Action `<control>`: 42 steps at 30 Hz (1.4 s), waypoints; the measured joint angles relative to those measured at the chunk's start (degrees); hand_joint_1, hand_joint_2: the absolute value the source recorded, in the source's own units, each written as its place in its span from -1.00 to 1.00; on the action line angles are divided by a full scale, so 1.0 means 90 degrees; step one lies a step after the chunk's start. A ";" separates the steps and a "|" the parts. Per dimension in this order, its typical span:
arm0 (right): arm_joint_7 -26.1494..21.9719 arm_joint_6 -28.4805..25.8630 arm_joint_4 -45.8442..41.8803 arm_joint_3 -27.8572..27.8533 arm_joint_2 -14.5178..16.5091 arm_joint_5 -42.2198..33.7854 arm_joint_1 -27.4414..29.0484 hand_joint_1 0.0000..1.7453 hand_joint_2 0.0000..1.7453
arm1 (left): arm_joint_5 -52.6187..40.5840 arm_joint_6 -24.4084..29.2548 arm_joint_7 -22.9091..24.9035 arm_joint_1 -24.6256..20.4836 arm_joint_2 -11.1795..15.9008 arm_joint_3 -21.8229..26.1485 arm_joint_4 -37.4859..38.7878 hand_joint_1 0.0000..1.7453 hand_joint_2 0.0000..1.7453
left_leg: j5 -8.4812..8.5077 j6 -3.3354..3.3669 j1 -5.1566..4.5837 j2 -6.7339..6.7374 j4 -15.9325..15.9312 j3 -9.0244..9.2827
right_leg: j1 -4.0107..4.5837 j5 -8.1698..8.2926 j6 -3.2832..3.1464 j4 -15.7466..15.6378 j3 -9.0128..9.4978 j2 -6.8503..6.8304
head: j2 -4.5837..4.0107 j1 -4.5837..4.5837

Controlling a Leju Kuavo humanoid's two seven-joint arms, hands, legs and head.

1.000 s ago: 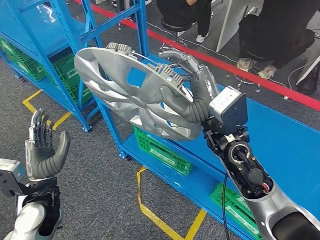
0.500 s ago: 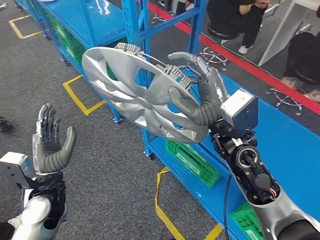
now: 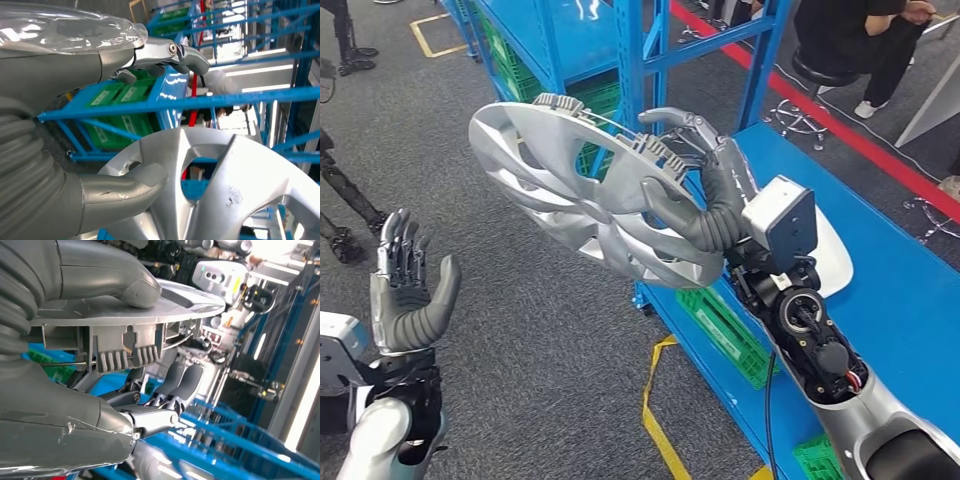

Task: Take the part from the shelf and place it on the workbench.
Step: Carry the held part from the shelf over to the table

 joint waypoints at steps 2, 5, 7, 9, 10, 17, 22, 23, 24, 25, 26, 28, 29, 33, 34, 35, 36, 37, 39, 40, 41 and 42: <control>0.0000 0.0002 -0.0001 -0.0002 0.0000 0.0000 -0.0007 1.00 1.00 | -0.0001 0.0000 -0.0002 -0.0016 -0.0002 0.0000 0.0001 -1.00 1.00 | 0.0157 0.0076 -0.0049 0.0167 -0.0583 0.0311 | 0.0042 -0.0043 0.0057 0.0000 0.0037 -0.0109 | 0.0000 0.0005; -0.0001 0.0007 -0.0004 -0.0006 0.0000 0.0001 -0.0010 1.00 1.00 | -0.0001 0.0001 -0.0003 -0.0026 -0.0005 0.0000 0.0004 -1.00 1.00 | 0.0144 0.0187 -0.0060 -0.0008 -0.0635 0.0342 | 0.0051 -0.0115 0.0159 0.0000 0.0083 -0.0213 | 0.0000 0.0035; 0.0001 0.0013 -0.0014 -0.0013 0.0000 0.0013 -0.0007 1.00 1.00 | 0.0000 0.0002 -0.0004 -0.0047 -0.0013 0.0000 0.0002 -1.00 1.00 | 0.0146 0.0263 -0.0026 -0.0132 -0.0662 0.0389 | 0.0015 -0.0331 0.0212 0.0310 -0.0031 0.0024 | 0.0000 0.0065; 0.0002 0.0021 -0.0026 -0.0025 0.0000 0.0029 -0.0001 1.00 1.00 | 0.0002 0.0005 0.0000 -0.0070 -0.0027 0.0000 0.0002 -1.00 1.00 | 0.0139 0.0312 -0.0017 -0.0265 -0.0666 0.0414 | 0.0002 -0.0734 0.0231 0.1189 -0.0445 0.0333 | 0.0000 0.0136; 0.0005 0.0026 -0.0029 -0.0030 0.0000 0.0033 0.0009 1.00 1.00 | 0.0004 0.0012 0.0007 -0.0074 -0.0036 0.0000 0.0004 -1.00 1.00 | 0.0136 0.0322 -0.0022 -0.0342 -0.0664 0.0417 | 0.0005 -0.0901 0.0236 0.1674 -0.0697 0.0393 | 0.0000 0.0172; 0.0062 0.0081 -0.0032 -0.0071 0.0000 0.0114 0.0071 1.00 1.00 | -0.0074 0.0185 0.0021 -0.0086 -0.0054 0.0000 -0.0001 -1.00 1.00 | 0.0130 0.0271 -0.0015 -0.0943 -0.0625 0.0415 | -0.0010 0.0100 0.0089 0.0236 -0.0234 0.0939 | 0.0000 0.0272; 0.0066 0.0080 -0.0032 -0.0109 0.0000 0.0121 0.0067 1.00 1.00 | -0.0194 0.0306 0.0024 -0.0024 -0.0052 -0.0001 -0.0087 -1.00 1.00 | 0.0032 0.0094 -0.0012 -0.0912 -0.0437 0.0239 | -0.0052 0.0124 0.0038 -0.0053 -0.0051 0.0703 | 0.0000 0.0250; 0.0063 0.0080 -0.0032 -0.0115 0.0000 0.0121 0.0067 1.00 1.00 | -0.0205 0.0318 0.0030 -0.0023 -0.0051 -0.0001 -0.0109 -1.00 1.00 | -0.0139 0.0063 -0.0025 -0.0700 -0.0137 0.0096 | -0.0064 0.0136 0.0017 -0.0085 -0.0028 0.0608 | 0.0000 0.0206; 0.0060 0.0080 -0.0032 -0.0118 0.0000 0.0121 0.0068 1.00 1.00 | -0.0214 0.0328 0.0038 -0.0019 -0.0051 -0.0002 -0.0125 -1.00 1.00 | -0.0348 0.0034 -0.0024 -0.0490 0.0286 -0.0111 | -0.0049 0.0137 0.0001 -0.0092 -0.0023 0.0519 | -0.0001 0.0161; 0.0057 0.0081 -0.0030 -0.0120 0.0000 0.0121 0.0070 1.00 1.00 | -0.0221 0.0338 0.0049 -0.0006 -0.0051 -0.0002 -0.0137 -1.00 1.00 | -0.0540 0.0007 -0.0004 -0.0375 0.0753 -0.0346 | -0.0042 0.0132 -0.0007 -0.0091 -0.0024 0.0427 | -0.0001 0.0119; 0.0055 0.0081 -0.0027 -0.0121 0.0000 0.0121 0.0076 1.00 1.00 | -0.0226 0.0350 0.0066 0.0015 -0.0051 -0.0002 -0.0147 -1.00 1.00 | -0.0649 -0.0020 0.0017 -0.0321 0.1117 -0.0537 | -0.0041 0.0125 -0.0007 -0.0091 -0.0023 0.0337 | -0.0001 0.0092; 0.0053 0.0083 -0.0019 -0.0121 0.0000 0.0120 0.0086 1.00 1.00 | -0.0235 0.0374 0.0092 0.0045 -0.0051 -0.0002 -0.0157 -1.00 1.00 | -0.0684 -0.0053 0.0044 -0.0288 0.1422 -0.0709 | -0.0048 0.0114 -0.0002 -0.0089 -0.0022 0.0215 | 0.0000 0.0062; 0.0052 0.0083 -0.0017 -0.0121 0.0000 0.0119 0.0088 1.00 1.00 | -0.0236 0.0380 0.0101 0.0051 -0.0051 -0.0002 -0.0160 -1.00 1.00 | -0.0658 -0.0060 0.0051 -0.0283 0.1421 -0.0715 | -0.0051 0.0112 0.0001 -0.0089 -0.0020 0.0189 | 0.0000 0.0054; 0.0050 0.0083 -0.0017 -0.0121 0.0000 0.0119 0.0088 1.00 1.00 | -0.0236 0.0382 0.0103 0.0052 -0.0051 -0.0002 -0.0161 -1.00 1.00 | -0.0649 -0.0062 0.0052 -0.0282 0.1410 -0.0711 | -0.0051 0.0111 0.0002 -0.0089 -0.0020 0.0184 | 0.0000 0.0053; 0.0050 0.0083 -0.0016 -0.0121 0.0000 0.0119 0.0088 1.00 1.00 | -0.0236 0.0383 0.0104 0.0053 -0.0051 -0.0002 -0.0162 -1.00 1.00 | -0.0641 -0.0063 0.0053 -0.0281 0.1400 -0.0706 | -0.0052 0.0110 0.0002 -0.0089 -0.0020 0.0180 | 0.0000 0.0053; 0.0049 0.0084 -0.0016 -0.0120 0.0000 0.0119 0.0088 1.00 1.00 | -0.0236 0.0385 0.0106 0.0055 -0.0051 -0.0002 -0.0164 -1.00 1.00 | -0.0620 -0.0066 0.0055 -0.0279 0.1372 -0.0693 | -0.0053 0.0109 0.0003 -0.0089 -0.0019 0.0171 | 0.0000 0.0053; 0.0045 0.0087 -0.0015 -0.0120 0.0000 0.0118 0.0088 1.00 1.00 | -0.0236 0.0387 0.0111 0.0059 -0.0050 -0.0002 -0.0171 -1.00 1.00 | -0.0550 -0.0073 0.0063 -0.0272 0.1258 -0.0636 | -0.0056 0.0105 0.0008 -0.0087 -0.0017 0.0147 | 0.0000 0.0049; 0.0037 0.0089 -0.0015 -0.0120 0.0000 0.0117 0.0087 1.00 1.00 | -0.0237 0.0391 0.0116 0.0064 -0.0046 -0.0002 -0.0191 -1.00 1.00 | -0.0374 -0.0085 0.0073 -0.0229 0.0903 -0.0451 | -0.0064 0.0092 0.0024 -0.0080 -0.0009 0.0096 | 0.0000 0.0038; 0.0016 0.0092 -0.0013 -0.0121 0.0000 0.0115 0.0077 1.00 1.00 | -0.0241 0.0397 0.0126 0.0074 -0.0035 -0.0003 -0.0258 -1.00 1.00 | -0.0011 -0.0059 0.0070 -0.0088 0.0031 0.0008 | -0.0064 0.0040 0.0099 -0.0059 0.0029 -0.0057 | 0.0000 0.0025; 0.0004 0.0092 -0.0010 -0.0123 0.0000 0.0113 0.0067 1.00 1.00 | -0.0245 0.0400 0.0131 0.0080 -0.0027 -0.0004 -0.0326 -1.00 1.00 | 0.0114 0.0025 0.0066 -0.0074 -0.0368 0.0233 | -0.0072 -0.0099 0.0177 0.0077 0.0017 -0.0042 | 0.0000 0.0039; -0.0004 0.0092 -0.0005 -0.0126 0.0000 0.0111 0.0057 1.00 1.00 | -0.0248 0.0401 0.0136 0.0087 -0.0023 -0.0004 -0.0383 -1.00 1.00 | 0.0132 0.0119 0.0058 -0.0114 -0.0522 0.0328 | -0.0073 -0.0296 0.0243 0.0355 -0.0069 0.0043 | 0.0000 0.0073; -0.0012 0.0091 0.0000 -0.0129 0.0000 0.0108 0.0049 1.00 1.00 | -0.0251 0.0403 0.0141 0.0097 -0.0019 -0.0005 -0.0440 -1.00 1.00 | 0.0132 0.0217 0.0047 -0.0187 -0.0630 0.0397 | -0.0068 -0.0552 0.0306 0.0793 -0.0236 0.0152 | 0.0000 0.0120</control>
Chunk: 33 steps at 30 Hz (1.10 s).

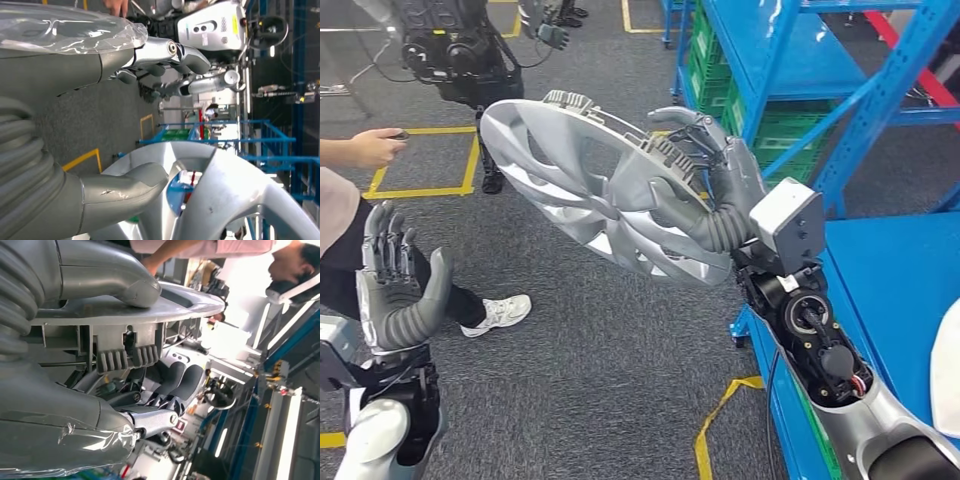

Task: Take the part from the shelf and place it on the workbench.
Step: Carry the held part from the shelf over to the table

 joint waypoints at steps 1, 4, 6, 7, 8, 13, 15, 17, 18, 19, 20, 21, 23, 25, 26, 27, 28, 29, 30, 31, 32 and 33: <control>-0.0004 0.0000 0.0007 -0.0002 0.0000 -0.0003 0.0001 1.00 1.00 | -0.0002 0.0001 0.0002 0.0012 0.0002 0.0000 -0.0033 -1.00 1.00 | -0.0001 0.0051 0.0006 -0.0123 -0.0008 0.0020 | -0.0011 -0.0262 0.0023 0.0547 -0.0244 0.0166 | 0.0000 0.0047; -0.0004 0.0001 0.0029 0.0001 0.0000 -0.0005 0.0018 1.00 1.00 | -0.0004 0.0001 0.0007 0.0050 0.0002 0.0000 -0.0047 -1.00 1.00 | -0.0006 0.0066 -0.0023 -0.0390 0.0003 0.0031 | 0.0017 -0.0314 -0.0020 0.1221 -0.0649 0.0274 | 0.0000 0.0121; -0.0003 0.0001 0.0038 -0.0002 0.0000 -0.0005 0.0017 1.00 1.00 | -0.0005 0.0001 0.0009 0.0062 0.0002 0.0000 -0.0073 -1.00 1.00 | -0.0008 0.0062 -0.0028 -0.0578 0.0011 0.0044 | 0.0028 0.0212 -0.0099 0.0449 -0.0378 0.0400 | 0.0000 0.0163; -0.0004 0.0001 0.0040 -0.0004 0.0000 -0.0005 0.0015 1.00 1.00 | -0.0006 0.0001 0.0010 0.0063 0.0002 0.0000 -0.0088 -1.00 1.00 | -0.0007 0.0052 -0.0036 -0.0660 0.0015 0.0041 | 0.0025 0.0435 -0.0144 -0.0013 -0.0192 0.0543 | 0.0000 0.0178; -0.0007 0.0000 0.0042 -0.0006 0.0000 -0.0007 0.0009 1.00 1.00 | -0.0006 0.0008 0.0015 0.0067 0.0002 0.0000 -0.0101 -1.00 1.00 | -0.0003 0.0035 -0.0033 -0.0734 0.0023 0.0026 | 0.0026 0.0573 -0.0175 -0.0394 -0.0032 0.0664 | 0.0000 0.0189; -0.0024 -0.0007 0.0072 0.0001 0.0003 -0.0095 -0.0039 1.00 1.00 | -0.0011 0.0056 0.0080 0.0136 0.0030 0.0001 -0.0221 -1.00 1.00 | -0.0006 -0.0157 -0.0026 -0.0792 0.0088 -0.0109 | 0.0016 0.0615 -0.0245 -0.0822 0.0225 0.0535 | 0.0000 0.0176; -0.0024 -0.0033 0.0082 0.0001 0.0005 -0.0111 -0.0051 1.00 1.00 | -0.0015 0.0056 0.0108 0.0152 0.0050 0.0002 -0.0281 -1.00 1.00 | -0.0325 -0.0232 -0.0046 -0.0372 0.0646 -0.0377 | -0.0002 0.0637 -0.0293 -0.0888 0.0272 0.0357 | 0.0000 0.0091; -0.0024 -0.0075 0.0099 0.0001 0.0005 -0.0117 -0.0053 1.00 1.00 | -0.0019 0.0050 0.0123 0.0180 0.0057 0.0002 -0.0305 -1.00 1.00 | -0.0718 -0.0301 -0.0016 -0.0141 0.1566 -0.0843 | 0.0011 0.0629 -0.0321 -0.0893 0.0274 0.0189 | 0.0000 0.0011; -0.0024 -0.0093 0.0111 0.0001 0.0005 -0.0118 -0.0051 1.00 1.00 | -0.0022 0.0044 0.0125 0.0199 0.0060 0.0002 -0.0310 -1.00 1.00 | -0.0800 -0.0327 0.0006 -0.0112 0.1881 -0.1009 | 0.0012 0.0622 -0.0322 -0.0892 0.0275 0.0105 | 0.0000 -0.0018; -0.0022 -0.0108 0.0124 0.0002 0.0005 -0.0120 -0.0049 1.00 1.00 | -0.0025 0.0039 0.0126 0.0212 0.0063 0.0002 -0.0315 -1.00 1.00 | -0.0759 -0.0349 0.0025 -0.0091 0.1946 -0.1047 | 0.0008 0.0614 -0.0317 -0.0891 0.0278 0.0022 | 0.0000 -0.0044; -0.0021 -0.0117 0.0134 0.0002 0.0005 -0.0120 -0.0047 1.00 1.00 | -0.0027 0.0036 0.0126 0.0219 0.0067 0.0002 -0.0324 -1.00 1.00 | -0.0602 -0.0364 0.0039 -0.0056 0.1721 -0.0933 | 0.0003 0.0603 -0.0305 -0.0889 0.0286 -0.0056 | 0.0000 -0.0067; -0.0019 -0.0121 0.0140 0.0003 0.0005 -0.0120 -0.0047 1.00 1.00 | -0.0030 0.0034 0.0126 0.0220 0.0072 0.0002 -0.0335 -1.00 1.00 | -0.0381 -0.0372 0.0047 0.0020 0.1285 -0.0700 | -0.0002 0.0588 -0.0286 -0.0885 0.0300 -0.0129 | 0.0000 -0.0088; -0.0021 -0.0123 0.0145 0.0003 0.0005 -0.0120 -0.0052 1.00 1.00 | -0.0033 0.0029 0.0125 0.0213 0.0078 0.0002 -0.0367 -1.00 1.00 | -0.0047 -0.0328 0.0026 0.0253 0.0339 -0.0189 | 0.0023 0.0539 -0.0219 -0.0869 0.0329 -0.0253 | 0.0000 -0.0124; -0.0027 -0.0124 0.0158 0.0003 0.0005 -0.0120 -0.0061 1.00 1.00 | -0.0036 0.0015 0.0120 0.0207 0.0083 0.0002 -0.0389 -1.00 1.00 | 0.0017 -0.0214 -0.0015 0.0300 -0.0015 -0.0006 | 0.0067 0.0494 -0.0146 -0.0861 0.0357 -0.0359 | 0.0000 -0.0117; -0.0036 -0.0125 0.0168 0.0004 0.0005 -0.0120 -0.0064 1.00 1.00 | -0.0037 0.0010 0.0118 0.0207 0.0086 0.0002 -0.0395 -1.00 1.00 | 0.0014 -0.0149 -0.0028 0.0206 -0.0008 -0.0016 | 0.0073 0.0478 -0.0114 -0.0863 0.0378 -0.0416 | 0.0000 -0.0104; -0.0050 -0.0124 0.0177 0.0003 0.0005 -0.0120 -0.0065 1.00 1.00 | -0.0038 0.0009 0.0116 0.0210 0.0089 0.0002 -0.0404 -1.00 1.00 | 0.0010 -0.0101 -0.0016 0.0138 -0.0009 -0.0012 | 0.0062 0.0450 -0.0075 -0.0861 0.0390 -0.0426 | 0.0000 -0.0086; -0.0067 -0.0124 0.0189 0.0002 0.0005 -0.0120 -0.0064 1.00 1.00 | -0.0041 0.0017 0.0112 0.0211 0.0092 0.0002 -0.0416 -1.00 1.00 | 0.0010 -0.0058 0.0000 0.0075 -0.0018 -0.0002 | 0.0040 0.0381 -0.0044 -0.0800 0.0375 -0.0338 | 0.0000 -0.0072; -0.0093 -0.0123 0.0203 0.0001 0.0005 -0.0120 -0.0065 1.00 1.00 | -0.0045 0.0026 0.0109 0.0210 0.0093 0.0002 -0.0430 -1.00 1.00 | 0.0013 -0.0016 0.0020 0.0012 -0.0029 0.0012 | 0.0021 0.0250 -0.0022 -0.0612 0.0299 -0.0190 | 0.0000 -0.0049; -0.0118 -0.0123 0.0218 -0.0001 0.0005 -0.0120 -0.0065 1.00 1.00 | -0.0049 0.0033 0.0106 0.0210 0.0094 0.0002 -0.0443 -1.00 1.00 | 0.0014 0.0017 0.0038 -0.0047 -0.0037 0.0025 | 0.0006 0.0058 -0.0007 -0.0266 0.0141 -0.0002 | 0.0000 -0.0009; -0.0141 -0.0122 0.0235 -0.0001 0.0005 -0.0120 -0.0064 1.00 1.00 | -0.0053 0.0039 0.0103 0.0210 0.0095 0.0002 -0.0451 -1.00 1.00 | 0.0010 0.0039 0.0035 -0.0108 -0.0036 0.0027 | 0.0005 -0.0162 -0.0004 0.0203 -0.0075 0.0157 | 0.0000 0.0036; -0.0163 -0.0121 0.0253 0.0000 0.0005 -0.0120 -0.0062 1.00 1.00 | -0.0055 0.0039 0.0103 0.0212 0.0095 0.0002 -0.0452 -1.00 1.00 | 0.0006 0.0052 0.0029 -0.0179 -0.0034 0.0029 | 0.0008 -0.0354 0.0000 0.0712 -0.0324 0.0231 | 0.0000 0.0075; -0.0175 -0.0120 0.0272 0.0001 0.0005 -0.0120 -0.0060 1.00 1.00 | -0.0055 0.0039 0.0103 0.0217 0.0095 0.0002 -0.0452 -1.00 1.00 | 0.0003 0.0057 0.0023 -0.0259 -0.0031 0.0031 | 0.0013 -0.0451 0.0003 0.1090 -0.0525 0.0259 | 0.0000 0.0103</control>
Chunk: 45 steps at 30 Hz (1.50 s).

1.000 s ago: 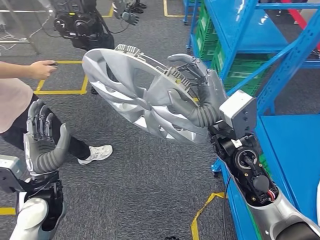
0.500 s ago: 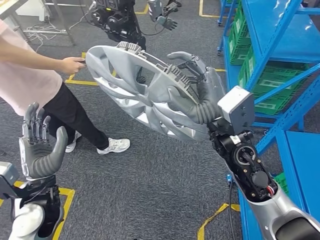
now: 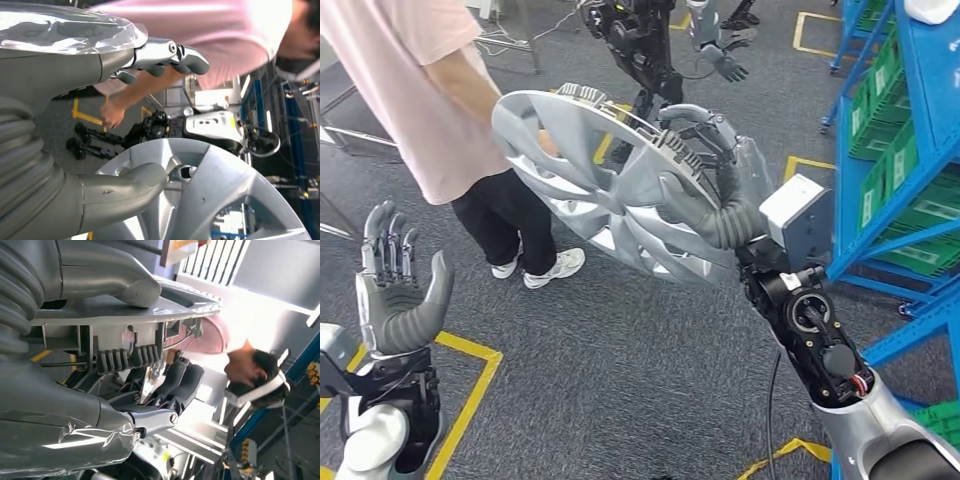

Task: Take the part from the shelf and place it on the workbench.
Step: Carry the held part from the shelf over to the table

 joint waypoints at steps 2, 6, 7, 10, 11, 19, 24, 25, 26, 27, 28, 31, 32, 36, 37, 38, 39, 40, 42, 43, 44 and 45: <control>-0.0019 0.0005 0.0042 0.0002 0.0000 -0.0002 0.0003 1.00 1.00 | 0.0000 0.0002 0.0000 0.0004 0.0000 0.0000 0.0000 -1.00 1.00 | -0.0006 -0.0002 -0.0004 -0.0181 0.0010 0.0013 | 0.0000 0.0200 -0.0014 0.0012 -0.0079 0.0020 | 0.0000 0.0028; -0.0039 0.0012 0.0096 -0.0003 0.0000 -0.0004 -0.0006 1.00 1.00 | -0.0001 0.0005 -0.0006 -0.0003 0.0000 0.0000 0.0000 -1.00 1.00 | -0.0023 -0.0083 0.0010 -0.0520 0.0076 -0.0017 | -0.0044 0.1021 -0.0083 -0.1566 0.0556 0.0472 | -0.0001 0.0100; -0.0044 0.0018 0.0109 -0.0002 0.0000 -0.0004 -0.0009 1.00 1.00 | -0.0002 0.0005 -0.0009 -0.0001 0.0000 0.0000 -0.0001 -1.00 1.00 | -0.0008 -0.0121 0.0018 -0.0593 0.0087 -0.0061 | -0.0049 0.1025 -0.0094 -0.1715 0.0627 0.0559 | -0.0001 0.0101; -0.0050 0.0049 0.0134 0.0002 0.0003 -0.0004 -0.0017 1.00 1.00 | -0.0006 0.0005 -0.0016 0.0014 0.0007 0.0001 -0.0011 -1.00 1.00 | 0.0023 -0.0238 0.0016 -0.0692 0.0102 -0.0158 | -0.0067 0.0987 -0.0141 -0.1814 0.0697 0.0389 | 0.0000 0.0085; -0.0050 0.0055 0.0142 0.0002 0.0006 -0.0004 -0.0023 1.00 1.00 | -0.0009 0.0005 -0.0019 0.0008 0.0012 0.0001 -0.0016 -1.00 1.00 | -0.0055 -0.0269 -0.0005 -0.0542 0.0230 -0.0226 | -0.0080 0.0998 -0.0176 -0.1844 0.0721 0.0299 | 0.0000 0.0051; -0.0067 0.0086 0.0223 0.0002 0.0013 -0.0047 -0.0035 1.00 1.00 | -0.0019 0.0008 -0.0012 -0.0003 0.0026 0.0002 -0.0029 -1.00 1.00 | -0.0245 -0.0331 -0.0019 0.0306 0.1114 -0.0669 | -0.0011 0.0957 -0.0257 -0.1878 0.0801 -0.0384 | 0.0000 -0.0216; -0.0085 0.0121 0.0237 0.0000 0.0015 -0.0097 -0.0080 1.00 1.00 | -0.0027 0.0017 0.0007 -0.0026 0.0037 0.0002 -0.0063 -1.00 1.00 | 0.0032 -0.0113 -0.0118 0.0447 0.0075 -0.0129 | 0.0081 0.0869 -0.0126 -0.1885 0.0882 -0.0678 | 0.0000 -0.0194; -0.0085 0.0121 0.0239 -0.0001 0.0015 -0.0096 -0.0086 1.00 1.00 | -0.0027 0.0018 0.0008 -0.0023 0.0041 0.0002 -0.0071 -1.00 1.00 | 0.0032 -0.0079 -0.0103 0.0380 0.0063 -0.0117 | 0.0070 0.0827 -0.0093 -0.1866 0.0887 -0.0656 | 0.0000 -0.0186; -0.0085 0.0121 0.0240 -0.0002 0.0015 -0.0095 -0.0093 1.00 1.00 | -0.0030 0.0019 0.0008 -0.0025 0.0044 0.0002 -0.0083 -1.00 1.00 | 0.0037 -0.0040 -0.0082 0.0315 0.0047 -0.0100 | 0.0054 0.0735 -0.0066 -0.1765 0.0854 -0.0554 | 0.0000 -0.0177; -0.0084 0.0121 0.0242 -0.0005 0.0015 -0.0095 -0.0099 1.00 1.00 | -0.0032 0.0019 0.0008 -0.0029 0.0045 0.0002 -0.0094 -1.00 1.00 | 0.0044 -0.0004 -0.0058 0.0256 0.0029 -0.0082 | 0.0040 0.0583 -0.0044 -0.1526 0.0754 -0.0394 | 0.0000 -0.0150; -0.0084 0.0121 0.0243 -0.0007 0.0015 -0.0095 -0.0102 1.00 1.00 | -0.0035 0.0018 0.0009 -0.0032 0.0044 0.0002 -0.0103 -1.00 1.00 | 0.0047 0.0022 -0.0046 0.0200 0.0023 -0.0071 | 0.0026 0.0378 -0.0030 -0.1133 0.0571 -0.0201 | 0.0000 -0.0110; -0.0087 0.0121 0.0256 -0.0005 0.0015 -0.0097 -0.0092 1.00 1.00 | -0.0036 0.0017 0.0011 -0.0026 0.0044 0.0002 -0.0107 -1.00 1.00 | 0.0045 0.0052 -0.0051 -0.0014 0.0032 -0.0066 | 0.0020 -0.0047 -0.0009 0.0121 -0.0047 0.0009 | 0.0000 -0.0019; -0.0087 0.0121 0.0264 -0.0004 0.0015 -0.0097 -0.0087 1.00 1.00 | -0.0036 0.0017 0.0011 -0.0023 0.0044 0.0002 -0.0107 -1.00 1.00 | 0.0044 0.0052 -0.0051 -0.0101 0.0038 -0.0062 | 0.0016 0.0040 -0.0012 0.0153 -0.0092 0.0018 | 0.0000 -0.0006; -0.0087 0.0120 0.0281 -0.0008 0.0015 -0.0097 -0.0090 1.00 1.00 | -0.0036 0.0018 0.0011 -0.0026 0.0045 0.0002 -0.0107 -1.00 1.00 | 0.0035 0.0003 -0.0054 -0.0440 0.0086 -0.0059 | -0.0024 0.0905 -0.0080 -0.1410 0.0543 0.0385 | 0.0000 0.0073; -0.0087 0.0120 0.0283 -0.0008 0.0015 -0.0097 -0.0094 1.00 1.00 | -0.0036 0.0018 0.0011 -0.0029 0.0046 0.0002 -0.0107 -1.00 1.00 | 0.0050 -0.0035 -0.0050 -0.0511 0.0096 -0.0093 | -0.0030 0.0959 -0.0095 -0.1654 0.0654 0.0493 | 0.0000 0.0075; -0.0087 0.0120 0.0286 -0.0007 0.0015 -0.0097 -0.0099 1.00 1.00 | -0.0037 0.0017 0.0012 -0.0028 0.0046 0.0002 -0.0109 -1.00 1.00 | 0.0074 -0.0079 -0.0039 -0.0579 0.0098 -0.0135 | -0.0030 0.0937 -0.0107 -0.1745 0.0702 0.0540 | 0.0000 0.0070; -0.0087 0.0120 0.0286 -0.0005 0.0015 -0.0097 -0.0103 1.00 1.00 | -0.0038 0.0017 0.0016 -0.0027 0.0048 0.0002 -0.0110 -1.00 1.00 | 0.0104 -0.0127 -0.0030 -0.0660 0.0094 -0.0172 | -0.0027 0.0934 -0.0120 -0.1792 0.0731 0.0485 | 0.0000 0.0066; -0.0086 0.0121 0.0287 -0.0004 0.0015 -0.0097 -0.0106 1.00 1.00 | -0.0040 0.0018 0.0025 -0.0021 0.0051 0.0002 -0.0114 -1.00 1.00 | 0.0115 -0.0166 -0.0023 -0.0660 0.0093 -0.0198 | -0.0031 0.0950 -0.0147 -0.1806 0.0746 0.0409 | 0.0000 0.0074; -0.0085 0.0126 0.0288 -0.0002 0.0015 -0.0098 -0.0111 1.00 1.00 | -0.0045 0.0021 0.0053 -0.0032 0.0062 0.0002 -0.0121 -1.00 1.00 | -0.0024 -0.0239 -0.0050 -0.0366 0.0322 -0.0324 | -0.0050 0.0988 -0.0213 -0.1865 0.0782 0.0243 | 0.0000 0.0025; -0.0086 0.0128 0.0288 -0.0002 0.0015 -0.0100 -0.0114 1.00 1.00 | -0.0047 0.0027 0.0070 -0.0040 0.0066 0.0002 -0.0125 -1.00 1.00 | -0.0198 -0.0273 -0.0052 -0.0135 0.0643 -0.0481 | -0.0052 0.0999 -0.0241 -0.1886 0.0796 0.0158 | 0.0000 -0.0014; -0.0087 0.0130 0.0288 -0.0002 0.0015 -0.0102 -0.0113 1.00 1.00 | -0.0049 0.0036 0.0083 -0.0048 0.0067 0.0001 -0.0126 -1.00 1.00 | -0.0406 -0.0312 -0.0052 0.0046 0.1084 -0.0699 | -0.0043 0.1000 -0.0260 -0.1892 0.0798 0.0075 | 0.0000 -0.0061; -0.0089 0.0131 0.0289 -0.0002 0.0015 -0.0104 -0.0113 1.00 1.00 | -0.0049 0.0046 0.0093 -0.0049 0.0067 0.0001 -0.0126 -1.00 1.00 | -0.0592 -0.0342 -0.0036 0.0130 0.1552 -0.0935 | -0.0036 0.0996 -0.0271 -0.1893 0.0796 -0.0013 | 0.0000 -0.0100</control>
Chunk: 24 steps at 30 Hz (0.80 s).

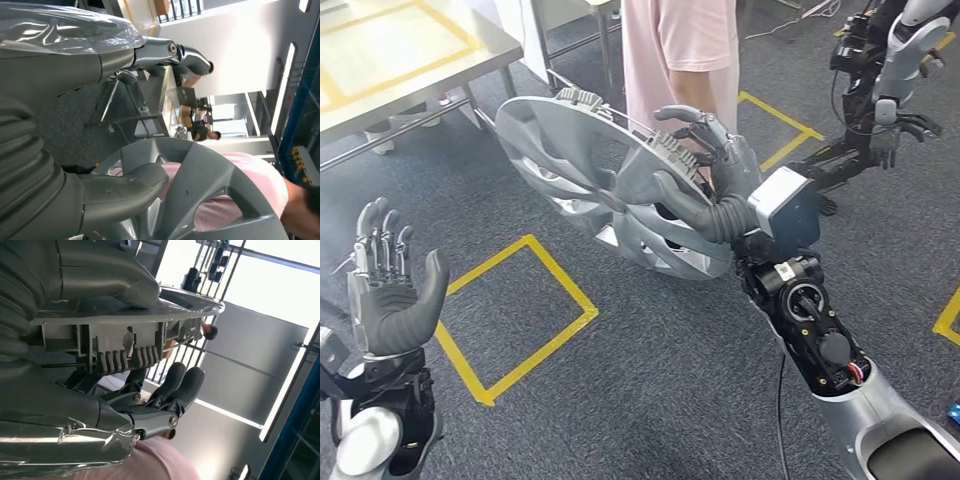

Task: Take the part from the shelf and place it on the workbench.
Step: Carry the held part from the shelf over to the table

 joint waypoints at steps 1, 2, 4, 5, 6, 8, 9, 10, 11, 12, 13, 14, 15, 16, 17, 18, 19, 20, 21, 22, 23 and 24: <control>0.0001 -0.0001 0.0004 0.0000 0.0000 -0.0001 0.0005 1.00 1.00 | 0.0000 0.0007 0.0005 0.0004 0.0000 -0.0001 0.0000 -1.00 1.00 | -0.0101 -0.0020 0.0013 0.0030 0.0340 -0.0174 | 0.0002 -0.0005 -0.0003 0.0000 -0.0001 -0.0087 | 0.0000 -0.0027; 0.0003 -0.0005 0.0008 0.0001 0.0000 -0.0001 0.0009 1.00 1.00 | 0.0001 0.0012 0.0007 0.0007 0.0000 -0.0001 0.0000 -1.00 1.00 | -0.0091 -0.0031 0.0024 0.0043 0.0454 -0.0234 | 0.0001 -0.0012 -0.0001 0.0001 0.0000 -0.0171 | 0.0000 -0.0056; 0.0009 -0.0025 0.0013 0.0002 0.0000 -0.0002 0.0012 1.00 1.00 | 0.0006 -0.0004 0.0008 0.0006 0.0001 -0.0001 -0.0001 -1.00 1.00 | 0.0230 -0.0025 0.0038 0.0108 -0.0111 0.0074 | -0.0002 -0.0035 0.0023 0.0001 0.0019 -0.0322 | 0.0000 -0.0108; 0.0011 -0.0042 0.0012 0.0002 0.0000 -0.0002 0.0010 1.00 1.00 | 0.0008 -0.0015 0.0008 0.0004 0.0001 -0.0001 -0.0002 -1.00 1.00 | 0.0407 -0.0007 0.0032 0.0218 -0.0620 0.0350 | 0.0004 -0.0054 0.0047 0.0001 0.0036 -0.0391 | 0.0000 -0.0124; 0.0012 -0.0056 0.0009 0.0002 0.0000 -0.0002 0.0002 1.00 1.00 | 0.0010 -0.0028 0.0007 0.0002 0.0000 -0.0001 -0.0005 -1.00 1.00 | 0.0541 0.0034 0.0012 0.0300 -0.1048 0.0586 | 0.0022 -0.0076 0.0078 0.0005 0.0049 -0.0450 | 0.0000 -0.0134; 0.0015 -0.0075 0.0005 0.0001 0.0000 -0.0002 -0.0010 1.00 1.00 | 0.0011 -0.0039 0.0007 -0.0001 -0.0001 -0.0002 -0.0012 -1.00 1.00 | 0.0603 0.0140 -0.0032 0.0363 -0.1443 0.0795 | 0.0065 -0.0112 0.0144 0.0001 0.0074 -0.0550 | 0.0000 -0.0113; 0.0017 -0.0080 0.0004 0.0001 0.0000 -0.0002 -0.0015 1.00 1.00 | 0.0012 -0.0041 0.0006 0.0002 0.0001 -0.0002 -0.0014 -1.00 1.00 | 0.0601 0.0198 -0.0051 0.0293 -0.1441 0.0794 | 0.0076 -0.0123 0.0175 -0.0009 0.0090 -0.0596 | 0.0000 -0.0097; 0.0020 -0.0084 0.0002 0.0001 0.0000 -0.0002 -0.0015 1.00 1.00 | 0.0012 -0.0042 0.0006 0.0002 0.0003 -0.0003 -0.0016 -1.00 1.00 | 0.0597 0.0244 -0.0043 0.0241 -0.1446 0.0798 | 0.0069 -0.0143 0.0211 -0.0019 0.0107 -0.0613 | 0.0000 -0.0080; 0.0027 -0.0090 -0.0001 0.0000 0.0000 -0.0002 -0.0015 1.00 1.00 | 0.0012 -0.0043 0.0005 0.0002 0.0005 -0.0003 -0.0021 -1.00 1.00 | 0.0596 0.0283 -0.0033 0.0196 -0.1458 0.0810 | 0.0052 -0.0198 0.0243 0.0016 0.0100 -0.0539 | 0.0000 -0.0064; 0.0035 -0.0100 -0.0005 -0.0001 0.0000 -0.0003 -0.0013 1.00 1.00 | 0.0013 -0.0044 0.0005 -0.0002 0.0005 -0.0003 -0.0025 -1.00 1.00 | 0.0597 0.0324 -0.0020 0.0162 -0.1472 0.0828 | 0.0039 -0.0310 0.0264 0.0160 0.0040 -0.0409 | 0.0000 -0.0041; 0.0044 -0.0107 -0.0009 -0.0002 0.0000 -0.0005 -0.0011 1.00 1.00 | 0.0013 -0.0046 0.0005 -0.0007 0.0003 -0.0003 -0.0029 -1.00 1.00 | 0.0596 0.0358 -0.0004 0.0135 -0.1484 0.0845 | 0.0033 -0.0485 0.0275 0.0457 -0.0098 -0.0245 | 0.0000 0.0000; 0.0053 -0.0116 -0.0010 -0.0002 0.0000 -0.0008 -0.0006 1.00 1.00 | 0.0015 -0.0046 0.0012 -0.0010 0.0002 -0.0003 -0.0032 -1.00 1.00 | 0.0588 0.0381 -0.0008 0.0109 -0.1484 0.0852 | 0.0038 -0.0694 0.0274 0.0894 -0.0306 -0.0092 | 0.0000 0.0051; 0.0061 -0.0123 -0.0012 -0.0001 0.0000 -0.0015 0.0003 1.00 1.00 | 0.0021 -0.0047 0.0021 -0.0011 0.0001 -0.0003 -0.0031 -1.00 1.00 | 0.0581 0.0402 -0.0018 0.0080 -0.1483 0.0857 | 0.0048 -0.0888 0.0268 0.1394 -0.0553 -0.0016 | 0.0000 0.0094; 0.0070 -0.0128 -0.0012 0.0001 0.0000 -0.0035 0.0015 1.00 1.00 | 0.0027 -0.0048 0.0032 -0.0009 0.0000 -0.0003 -0.0031 -1.00 1.00 | 0.0574 0.0413 -0.0032 0.0048 -0.1482 0.0863 | 0.0057 -0.1001 0.0260 0.1810 -0.0777 0.0014 | 0.0000 0.0126; 0.0083 -0.0132 -0.0011 0.0002 0.0000 -0.0060 0.0028 1.00 1.00 | 0.0038 -0.0049 0.0043 -0.0007 -0.0001 -0.0003 -0.0031 -1.00 1.00 | 0.0567 0.0423 -0.0047 0.0013 -0.1481 0.0874 | 0.0062 -0.0996 0.0246 0.2019 -0.0912 0.0024 | 0.0000 0.0146; 0.0099 -0.0133 -0.0010 0.0004 0.0000 -0.0086 0.0039 1.00 1.00 | 0.0051 -0.0051 0.0051 -0.0006 -0.0001 -0.0003 -0.0031 -1.00 1.00 | 0.0559 0.0430 -0.0060 -0.0027 -0.1479 0.0891 | 0.0064 -0.0856 0.0222 0.1955 -0.0923 0.0026 | 0.0000 0.0163; 0.0112 -0.0134 -0.0010 0.0004 0.0000 -0.0107 0.0045 1.00 1.00 | 0.0061 -0.0055 0.0057 -0.0005 -0.0002 -0.0003 -0.0032 -1.00 1.00 | 0.0549 0.0433 -0.0071 -0.0063 -0.1478 0.0914 | 0.0066 -0.0612 0.0190 0.1640 -0.0814 0.0030 | 0.0000 0.0181; 0.0122 -0.0134 -0.0010 0.0003 0.0000 -0.0116 0.0044 1.00 1.00 | 0.0071 -0.0058 0.0062 -0.0005 -0.0005 -0.0003 -0.0032 -1.00 1.00 | 0.0537 0.0430 -0.0078 -0.0098 -0.1478 0.0937 | 0.0076 -0.0325 0.0150 0.1181 -0.0636 0.0044 | 0.0000 0.0205; 0.0128 -0.0134 -0.0010 0.0002 0.0000 -0.0117 0.0040 1.00 1.00 | 0.0078 -0.0063 0.0066 -0.0007 -0.0007 -0.0003 -0.0031 -1.00 1.00 | 0.0525 0.0419 -0.0095 -0.0129 -0.1470 0.0948 | 0.0092 -0.0100 0.0107 0.0734 -0.0458 0.0068 | 0.0000 0.0221; 0.0128 -0.0134 -0.0010 0.0002 0.0000 -0.0117 0.0029 1.00 1.00 | 0.0083 -0.0068 0.0070 -0.0010 -0.0010 -0.0003 -0.0031 -1.00 1.00 | 0.0520 0.0402 -0.0105 -0.0151 -0.1461 0.0940 | 0.0106 0.0022 0.0077 0.0382 -0.0299 0.0089 | 0.0000 0.0228; 0.0128 -0.0135 -0.0010 0.0003 0.0000 -0.0117 0.0018 1.00 1.00 | 0.0087 -0.0070 0.0075 -0.0012 -0.0011 -0.0003 -0.0030 -1.00 1.00 | 0.0520 0.0380 -0.0112 -0.0167 -0.1450 0.0915 | 0.0117 0.0064 0.0058 0.0173 -0.0209 0.0106 | 0.0000 0.0227; 0.0127 -0.0135 -0.0010 0.0005 0.0000 -0.0119 0.0009 1.00 1.00 | 0.0091 -0.0072 0.0076 -0.0014 -0.0010 -0.0003 -0.0030 -1.00 1.00 | 0.0524 0.0379 -0.0124 -0.0177 -0.1437 0.0885 | 0.0119 0.0046 0.0063 0.0086 -0.0168 0.0113 | 0.0000 0.0212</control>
